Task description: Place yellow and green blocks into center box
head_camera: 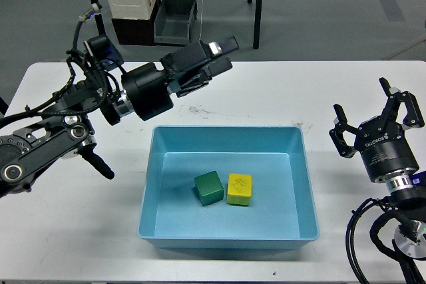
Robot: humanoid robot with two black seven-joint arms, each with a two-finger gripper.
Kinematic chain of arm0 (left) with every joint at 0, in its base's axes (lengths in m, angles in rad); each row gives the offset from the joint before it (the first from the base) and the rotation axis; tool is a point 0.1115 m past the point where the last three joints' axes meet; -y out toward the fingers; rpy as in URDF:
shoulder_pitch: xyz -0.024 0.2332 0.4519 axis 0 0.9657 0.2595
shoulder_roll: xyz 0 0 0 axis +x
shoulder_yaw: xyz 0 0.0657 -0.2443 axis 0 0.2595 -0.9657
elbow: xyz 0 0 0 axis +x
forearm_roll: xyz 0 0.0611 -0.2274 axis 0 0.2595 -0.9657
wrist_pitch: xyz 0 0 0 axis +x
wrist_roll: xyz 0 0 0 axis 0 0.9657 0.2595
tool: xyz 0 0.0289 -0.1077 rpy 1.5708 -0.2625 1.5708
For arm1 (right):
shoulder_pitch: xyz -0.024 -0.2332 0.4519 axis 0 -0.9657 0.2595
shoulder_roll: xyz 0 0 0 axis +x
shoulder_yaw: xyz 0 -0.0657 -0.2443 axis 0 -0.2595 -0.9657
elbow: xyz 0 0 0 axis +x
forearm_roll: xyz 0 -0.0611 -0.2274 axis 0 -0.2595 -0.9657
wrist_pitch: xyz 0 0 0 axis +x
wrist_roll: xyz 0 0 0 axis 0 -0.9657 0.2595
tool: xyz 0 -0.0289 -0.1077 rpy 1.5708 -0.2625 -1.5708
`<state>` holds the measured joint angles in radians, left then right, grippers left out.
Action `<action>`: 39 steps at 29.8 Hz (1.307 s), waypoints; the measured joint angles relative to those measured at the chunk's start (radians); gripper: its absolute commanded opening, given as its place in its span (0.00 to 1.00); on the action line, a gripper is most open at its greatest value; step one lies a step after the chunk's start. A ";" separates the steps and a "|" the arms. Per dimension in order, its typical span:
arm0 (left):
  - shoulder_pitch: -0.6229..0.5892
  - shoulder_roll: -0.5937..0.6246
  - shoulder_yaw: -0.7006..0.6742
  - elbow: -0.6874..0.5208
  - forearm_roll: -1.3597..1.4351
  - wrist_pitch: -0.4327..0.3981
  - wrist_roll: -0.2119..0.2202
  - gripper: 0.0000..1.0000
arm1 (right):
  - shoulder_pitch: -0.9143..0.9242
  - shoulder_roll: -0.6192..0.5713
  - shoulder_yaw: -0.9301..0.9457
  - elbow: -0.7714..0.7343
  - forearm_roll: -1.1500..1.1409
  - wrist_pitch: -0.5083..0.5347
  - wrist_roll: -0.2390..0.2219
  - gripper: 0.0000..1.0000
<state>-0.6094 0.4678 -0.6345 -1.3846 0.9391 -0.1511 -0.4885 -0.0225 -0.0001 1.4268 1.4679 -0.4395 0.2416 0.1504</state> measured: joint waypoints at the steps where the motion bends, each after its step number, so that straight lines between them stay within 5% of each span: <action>1: 0.040 -0.001 -0.030 -0.017 -0.036 0.042 0.000 1.00 | 0.000 0.000 -0.002 0.000 0.066 0.002 -0.011 1.00; 9: 0.299 0.002 -0.199 -0.106 -0.450 0.118 0.000 1.00 | -0.026 0.000 -0.004 0.003 0.434 0.010 -0.123 1.00; 17: 0.411 -0.003 -0.253 -0.109 -1.048 0.088 0.000 1.00 | -0.096 0.000 -0.004 0.004 0.512 0.069 -0.130 1.00; 27: 0.610 -0.056 -0.352 -0.117 -1.194 -0.200 -0.001 1.00 | -0.168 0.000 0.004 0.034 0.628 0.116 -0.130 1.00; 39: 0.665 -0.118 -0.349 -0.164 -1.260 -0.136 0.025 1.00 | -0.199 0.000 0.001 0.040 0.657 0.122 -0.131 1.00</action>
<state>0.0554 0.3500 -0.9834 -1.5483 -0.3208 -0.2872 -0.4637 -0.2215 0.0000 1.4277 1.5074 0.2178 0.3633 0.0199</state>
